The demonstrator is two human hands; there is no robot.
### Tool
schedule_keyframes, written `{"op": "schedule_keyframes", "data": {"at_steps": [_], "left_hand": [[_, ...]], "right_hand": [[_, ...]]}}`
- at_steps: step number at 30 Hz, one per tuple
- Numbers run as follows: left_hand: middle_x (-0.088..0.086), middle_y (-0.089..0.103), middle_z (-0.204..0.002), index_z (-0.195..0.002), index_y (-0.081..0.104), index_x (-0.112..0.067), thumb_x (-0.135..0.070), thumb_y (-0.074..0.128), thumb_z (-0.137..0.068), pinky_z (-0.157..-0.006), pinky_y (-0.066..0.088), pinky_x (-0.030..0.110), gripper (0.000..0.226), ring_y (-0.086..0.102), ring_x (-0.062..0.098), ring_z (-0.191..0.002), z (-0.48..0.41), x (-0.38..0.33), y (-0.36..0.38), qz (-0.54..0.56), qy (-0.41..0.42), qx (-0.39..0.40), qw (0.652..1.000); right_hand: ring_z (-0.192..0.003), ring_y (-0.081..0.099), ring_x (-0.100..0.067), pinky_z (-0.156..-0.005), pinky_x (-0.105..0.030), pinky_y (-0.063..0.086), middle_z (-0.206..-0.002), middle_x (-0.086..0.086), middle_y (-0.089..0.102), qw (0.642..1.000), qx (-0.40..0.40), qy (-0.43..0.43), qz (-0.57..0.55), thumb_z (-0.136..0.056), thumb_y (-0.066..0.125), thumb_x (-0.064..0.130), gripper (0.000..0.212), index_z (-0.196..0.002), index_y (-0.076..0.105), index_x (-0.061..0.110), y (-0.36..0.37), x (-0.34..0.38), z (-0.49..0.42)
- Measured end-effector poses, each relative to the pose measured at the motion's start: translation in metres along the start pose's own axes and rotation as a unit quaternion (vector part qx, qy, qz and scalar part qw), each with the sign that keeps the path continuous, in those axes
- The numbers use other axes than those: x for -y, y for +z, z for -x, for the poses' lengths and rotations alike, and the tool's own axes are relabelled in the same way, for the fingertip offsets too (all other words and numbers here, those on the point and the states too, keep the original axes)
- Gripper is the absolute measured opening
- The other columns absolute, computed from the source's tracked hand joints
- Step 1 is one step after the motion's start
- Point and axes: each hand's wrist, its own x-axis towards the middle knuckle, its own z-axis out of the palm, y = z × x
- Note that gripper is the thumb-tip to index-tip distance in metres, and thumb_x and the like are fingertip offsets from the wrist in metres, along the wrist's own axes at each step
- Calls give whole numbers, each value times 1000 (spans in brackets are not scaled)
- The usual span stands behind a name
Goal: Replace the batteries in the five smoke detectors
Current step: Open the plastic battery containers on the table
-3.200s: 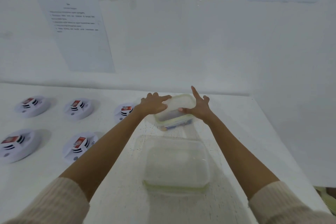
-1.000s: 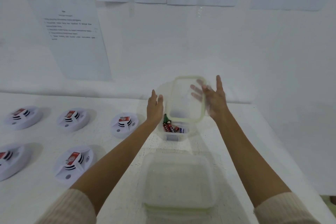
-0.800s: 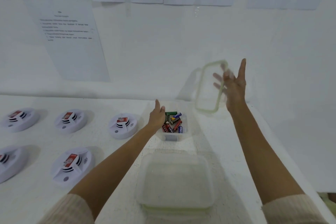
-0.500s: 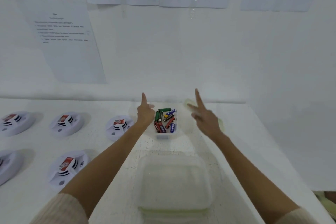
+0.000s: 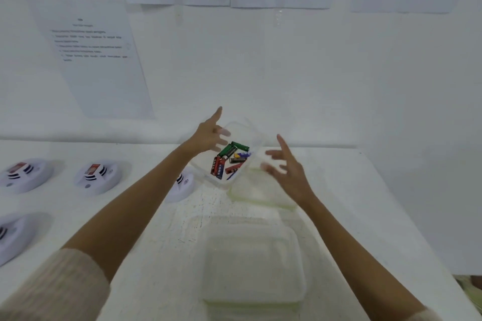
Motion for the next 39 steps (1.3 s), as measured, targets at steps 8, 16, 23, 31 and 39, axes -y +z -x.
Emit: {"op": "schedule_keyframes", "data": {"at_steps": [8,16,23,31,39], "left_hand": [[11,58,-126,-146,-10,-32,-3,33,-100,-82,53,28,70,63,24,-104,-4,-13,66,-80,95,234,964],[7,61,-123,-148,17,-21,-15,44,-98,-83,42,18,57,61,24,-109,-9,-2,72,-118,82,106,984],[5,28,-152,-146,28,-25,-34,36,-101,-110,24,34,46,28,22,-138,15,37,74,27,-86,15,996],[3,31,-151,-144,32,-31,-32,34,-101,-109,25,31,43,38,16,-131,29,43,80,98,-87,-48,990],[15,48,-132,-134,45,-24,-34,42,-98,-95,34,29,38,49,25,-117,34,54,70,-92,-32,-72,993]], "right_hand": [[-123,46,-15,-106,-40,35,-125,3,54,981,-8,146,-129,-91,53,39,53,-140,36,30,-32,7,-16],[-121,50,-26,-100,-26,36,-126,-11,57,965,-126,213,-80,-95,34,-1,56,-146,23,18,-3,-14,-4],[-133,30,-27,-103,-38,31,-145,-8,38,958,-154,232,75,-98,33,11,50,-146,23,19,1,-12,-3],[-139,25,-24,-114,-45,20,-151,-4,29,973,-86,213,-10,-99,33,37,44,-142,29,34,3,-13,-1],[-137,30,-21,-114,-43,23,-149,-3,34,982,5,183,37,-94,47,39,47,-139,36,34,10,-6,-1]]}}
